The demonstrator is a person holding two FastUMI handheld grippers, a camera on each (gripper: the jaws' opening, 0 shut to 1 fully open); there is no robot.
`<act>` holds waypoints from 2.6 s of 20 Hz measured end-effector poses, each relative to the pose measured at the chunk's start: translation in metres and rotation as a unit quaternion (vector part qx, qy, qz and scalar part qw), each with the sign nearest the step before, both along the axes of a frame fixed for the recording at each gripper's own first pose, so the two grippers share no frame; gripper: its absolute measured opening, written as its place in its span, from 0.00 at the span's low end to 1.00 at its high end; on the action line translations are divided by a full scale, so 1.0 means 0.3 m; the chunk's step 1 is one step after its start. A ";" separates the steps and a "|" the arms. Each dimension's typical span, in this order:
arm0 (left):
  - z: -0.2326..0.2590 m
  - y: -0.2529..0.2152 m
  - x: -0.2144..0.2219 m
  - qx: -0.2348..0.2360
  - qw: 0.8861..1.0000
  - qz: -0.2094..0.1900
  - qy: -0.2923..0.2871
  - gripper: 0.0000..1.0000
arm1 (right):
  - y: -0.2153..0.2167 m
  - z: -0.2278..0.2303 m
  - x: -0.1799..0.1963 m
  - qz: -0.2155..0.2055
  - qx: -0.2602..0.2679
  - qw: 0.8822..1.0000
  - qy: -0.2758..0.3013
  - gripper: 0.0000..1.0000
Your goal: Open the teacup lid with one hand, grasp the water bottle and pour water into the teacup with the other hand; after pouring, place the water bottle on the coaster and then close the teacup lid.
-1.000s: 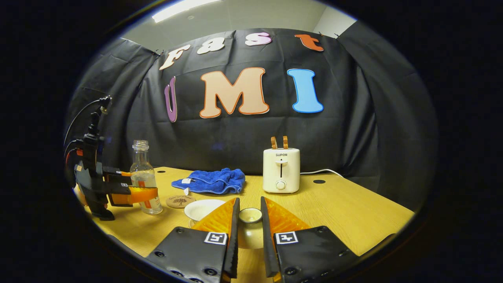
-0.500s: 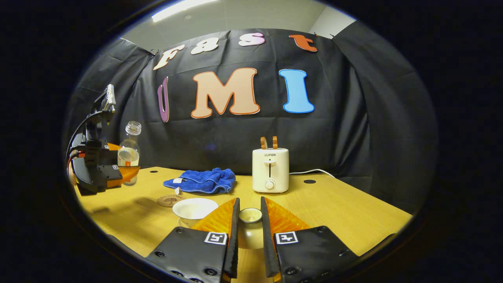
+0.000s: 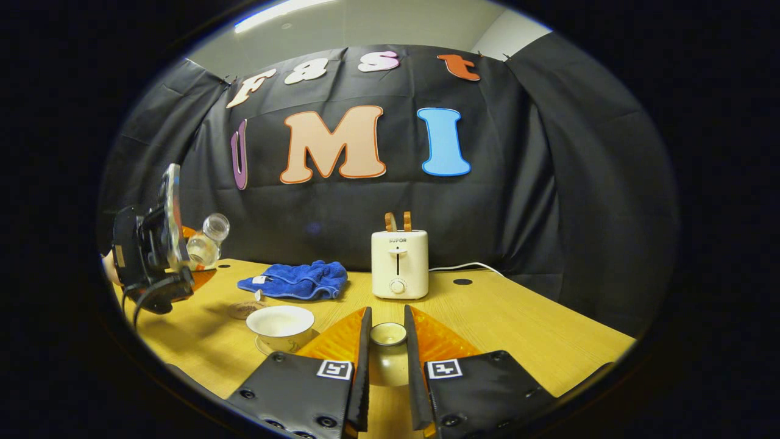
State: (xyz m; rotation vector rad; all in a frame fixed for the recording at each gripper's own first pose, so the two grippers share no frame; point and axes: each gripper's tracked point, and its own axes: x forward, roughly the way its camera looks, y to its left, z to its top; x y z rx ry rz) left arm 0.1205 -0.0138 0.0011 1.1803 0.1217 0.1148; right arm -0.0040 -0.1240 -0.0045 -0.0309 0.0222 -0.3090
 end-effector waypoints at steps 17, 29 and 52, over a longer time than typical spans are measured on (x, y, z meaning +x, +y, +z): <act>-0.003 -0.061 0.031 0.214 0.977 -0.016 0.017 0.67 | -0.002 0.000 0.000 0.001 0.000 1.000 0.000 0.30; 0.006 -0.081 0.043 0.281 0.959 -0.023 0.026 0.67 | -0.003 -0.001 -0.001 0.000 0.000 1.000 0.001 0.30; 0.088 -0.131 0.037 0.367 0.929 -0.037 0.021 0.67 | -0.004 0.001 -0.004 0.000 0.000 1.000 0.001 0.30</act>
